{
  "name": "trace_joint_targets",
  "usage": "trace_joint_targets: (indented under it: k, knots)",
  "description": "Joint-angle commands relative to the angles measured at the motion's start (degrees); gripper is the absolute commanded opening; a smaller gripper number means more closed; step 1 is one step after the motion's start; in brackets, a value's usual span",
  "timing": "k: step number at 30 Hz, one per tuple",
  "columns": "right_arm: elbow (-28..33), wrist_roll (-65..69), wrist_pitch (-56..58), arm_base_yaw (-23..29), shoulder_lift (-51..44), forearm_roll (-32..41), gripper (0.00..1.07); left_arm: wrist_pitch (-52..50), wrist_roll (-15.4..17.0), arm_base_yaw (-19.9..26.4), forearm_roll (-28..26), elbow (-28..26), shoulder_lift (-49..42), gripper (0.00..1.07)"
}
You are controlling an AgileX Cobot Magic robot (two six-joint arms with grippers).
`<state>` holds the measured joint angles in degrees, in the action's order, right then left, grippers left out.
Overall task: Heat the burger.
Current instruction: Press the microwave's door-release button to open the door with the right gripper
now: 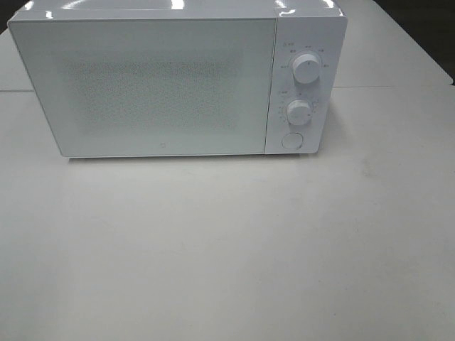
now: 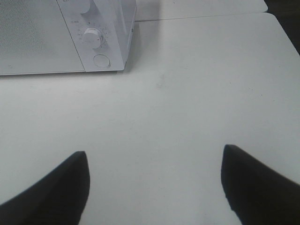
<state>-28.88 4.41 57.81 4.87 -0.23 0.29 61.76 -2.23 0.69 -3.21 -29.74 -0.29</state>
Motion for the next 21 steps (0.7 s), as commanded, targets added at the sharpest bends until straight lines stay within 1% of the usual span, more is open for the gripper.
trace_joint_targets:
  k: [1,12,15,17,18,20,21]
  knots:
    - [0.2,-0.8,-0.8,-0.2,-1.5,0.1,0.76,-0.6,-0.2,0.2,-0.5,0.2,-0.9,1.00]
    - [0.1,-0.8,-1.0,-0.2,-0.9,0.3,0.76,-0.6,-0.2,0.2,-0.5,0.2,-0.9,1.00]
    - [-1.0,-0.8,-1.9,-0.2,1.7,0.3,0.76,-0.6,-0.2,0.2,-0.5,0.2,-0.9,1.00]
    - [-1.6,-0.7,-5.3,-0.2,4.9,0.3,0.76,-0.6,-0.2,0.2,-0.5,0.2,-0.9,1.00]
    - [-1.6,-0.7,-5.3,-0.2,4.9,0.3,0.76,-0.6,-0.2,0.2,-0.5,0.2,-0.9,1.00]
    - [-1.6,-0.7,-9.9,-0.2,8.4,0.3,0.76,-0.6,-0.2,0.2,-0.5,0.2,-0.9,1.00]
    - [-1.6,-0.7,-9.9,-0.2,8.4,0.3,0.76,-0.6,-0.2,0.2,-0.5,0.2,-0.9,1.00]
